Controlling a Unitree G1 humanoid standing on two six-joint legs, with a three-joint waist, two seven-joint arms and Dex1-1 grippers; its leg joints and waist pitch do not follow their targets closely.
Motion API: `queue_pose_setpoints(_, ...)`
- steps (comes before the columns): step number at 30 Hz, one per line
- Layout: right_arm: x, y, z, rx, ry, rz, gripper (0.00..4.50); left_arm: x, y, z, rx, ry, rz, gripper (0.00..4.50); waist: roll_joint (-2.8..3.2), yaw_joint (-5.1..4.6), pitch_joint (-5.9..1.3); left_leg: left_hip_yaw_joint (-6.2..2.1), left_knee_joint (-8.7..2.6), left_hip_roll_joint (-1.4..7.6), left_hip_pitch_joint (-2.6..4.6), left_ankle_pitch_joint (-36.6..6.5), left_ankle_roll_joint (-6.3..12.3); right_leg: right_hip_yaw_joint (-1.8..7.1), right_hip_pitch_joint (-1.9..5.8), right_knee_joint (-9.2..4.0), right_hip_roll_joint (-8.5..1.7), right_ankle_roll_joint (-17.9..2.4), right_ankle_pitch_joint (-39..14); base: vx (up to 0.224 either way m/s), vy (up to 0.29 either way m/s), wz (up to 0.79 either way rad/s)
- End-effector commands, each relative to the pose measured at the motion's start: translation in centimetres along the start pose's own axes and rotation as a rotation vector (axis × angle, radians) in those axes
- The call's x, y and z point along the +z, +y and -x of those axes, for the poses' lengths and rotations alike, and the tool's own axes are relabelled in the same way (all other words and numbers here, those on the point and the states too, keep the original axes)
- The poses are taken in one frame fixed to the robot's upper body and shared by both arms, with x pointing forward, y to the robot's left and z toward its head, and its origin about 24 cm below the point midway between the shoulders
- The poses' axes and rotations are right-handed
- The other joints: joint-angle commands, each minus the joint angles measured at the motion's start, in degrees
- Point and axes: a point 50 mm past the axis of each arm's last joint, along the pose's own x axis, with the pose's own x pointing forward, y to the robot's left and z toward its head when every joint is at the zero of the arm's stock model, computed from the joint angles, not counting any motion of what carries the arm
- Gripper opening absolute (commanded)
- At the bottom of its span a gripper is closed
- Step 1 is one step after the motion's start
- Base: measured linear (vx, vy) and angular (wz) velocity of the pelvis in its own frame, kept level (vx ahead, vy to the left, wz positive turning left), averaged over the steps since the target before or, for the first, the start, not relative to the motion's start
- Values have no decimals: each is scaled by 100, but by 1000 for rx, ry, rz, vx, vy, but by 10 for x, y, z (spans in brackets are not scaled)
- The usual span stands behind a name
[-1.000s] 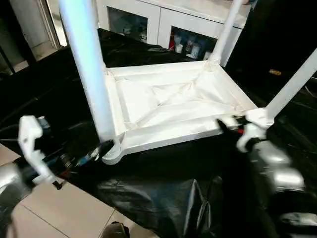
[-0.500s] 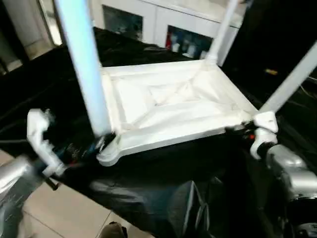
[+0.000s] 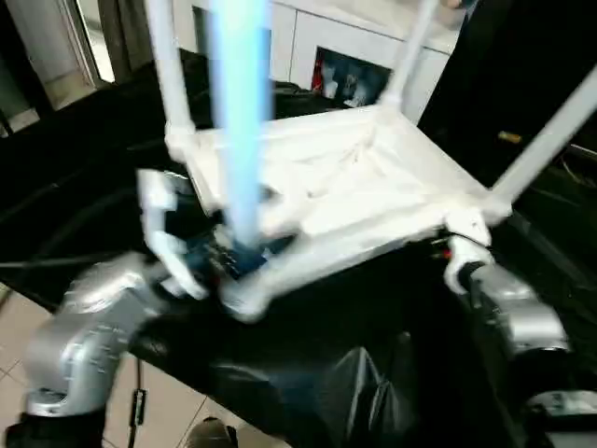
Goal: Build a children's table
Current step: Rotate table base
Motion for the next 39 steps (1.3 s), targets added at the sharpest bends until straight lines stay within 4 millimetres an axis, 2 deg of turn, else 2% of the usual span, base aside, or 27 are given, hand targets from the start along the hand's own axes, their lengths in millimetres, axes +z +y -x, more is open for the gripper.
queue_pose_setpoints(1, 3, 9, -6, 39, -8, 25, 315, -2, -13, -15, -122, 20, 26, 442, 59, -1, -364, -110, -445, 216, 165, -1615, -245, 213, 190, -389, -308, -904, -1465, 0, 0, 0)
queue_pose_setpoints(5, 3, 30, -14, 119, -3, 46, 315, -3, -19, -28, -189, 17, 42, 442, 58, -67, -352, -122, -455, 206, 149, -1787, -299, 212, 205, -411, -316, -873, -1708, 0, 0, 0)
queue_pose_setpoints(6, 4, 33, -16, 133, -4, 48, 315, -3, -20, -30, -199, 15, 44, 442, 45, -111, -349, -148, -470, 205, 104, -1778, -330, 202, 251, -415, -331, -814, -1846, 0, 0, 0)
queue_pose_setpoints(7, 5, 44, -20, 167, -8, 56, 315, -2, -21, -38, -220, 5, 47, 442, 56, -124, -341, -153, -481, 203, 91, -1802, -335, 200, 250, -420, -336, -788, -1918, 0, 0, 0)
queue_pose_setpoints(9, 6, 53, -23, 194, -14, 59, 315, -3, -20, -45, -227, -5, 49, 442, 63, -155, -335, -172, -484, 204, 122, -2017, -404, 190, 228, -465, -344, -701, -2284, 0, 0, 0)
queue_pose_setpoints(12, 9, 64, -27, 227, -24, 56, 315, -4, -19, -52, -235, -7, 50, 442, 71, -213, -338, -192, -483, 197, 123, -2123, -420, 185, 225, -484, -347, -662, -2414, 0, 0, 0)
queue_pose_setpoints(14, 10, 69, -28, 248, -31, 53, 315, -5, -20, -55, -241, -8, 51, 442, 60, -245, -345, -196, -483, 202, 117, -2099, -392, 186, 235, -474, -342, -697, -2318, 0, 0, 0)
queue_pose_setpoints(16, 11, 83, -30, 322, -44, 56, 315, -5, -21, -60, -254, -16, 57, 442, 76, -265, -349, -188, -476, 203, 128, -2105, -365, 188, 224, -474, -333, -747, -2229, 0, 0, 0)
queue_pose_setpoints(18, 11, 97, -29, 393, -51, 69, 315, -5, -22, -64, -267, -24, 65, 442, 75, -301, -346, -198, -488, 204, 107, -2113, -333, 177, 242, -468, -329, -784, -2232, 0, 0, 0)
queue_pose_setpoints(21, 9, 107, -30, 447, -56, 87, 315, -7, -24, -69, -280, -25, 68, 442, 86, -324, -358, -209, -484, 210, 99, -2066, -325, 178, 253, -465, -340, -818, -2183, 0, 0, 0)
queue_pose_setpoints(25, 9, 114, -30, 473, -62, 93, 315, -8, -26, -74, -292, -28, 69, 442, 83, -331, -365, -191, -469, 211, 121, -1942, -260, 188, 254, -456, -338, -922, -1989, 0, 0, 0)
queue_pose_setpoints(29, 10, 116, -31, 474, -67, 93, 315, -9, -27, -78, -300, -31, 68, 442, 80, -324, -366, -186, -470, 209, 141, -1895, -235, 189, 261, -465, -338, -932, -2068, 0, 0, 0)
queue_pose_setpoints(32, 13, 113, -33, 447, -78, 98, 315, -12, -20, -80, -249, -16, 21, 442, 75, -329, -364, -190, -476, 209, 135, -1869, -205, 189, 273, -473, -335, -939, -2082, 0, 0, 0)
queue_pose_setpoints(35, 13, 109, -33, 439, -79, 98, 315, -15, -14, -79, -210, 9, -11, 442, 79, -319, -367, -185, -468, 215, 179, -1939, -207, 195, 245, -487, -340, -916, -2216, 0, 0, 0)
queue_pose_setpoints(39, 14, 100, -34, 392, -86, 102, 315, -21, 0, -76, -91, 75, -81, 442, 92, -311, -371, -180, -471, 222, 207, -1949, -186, 195, 228, -476, -319, -980, -2035, 0, 0, 0)
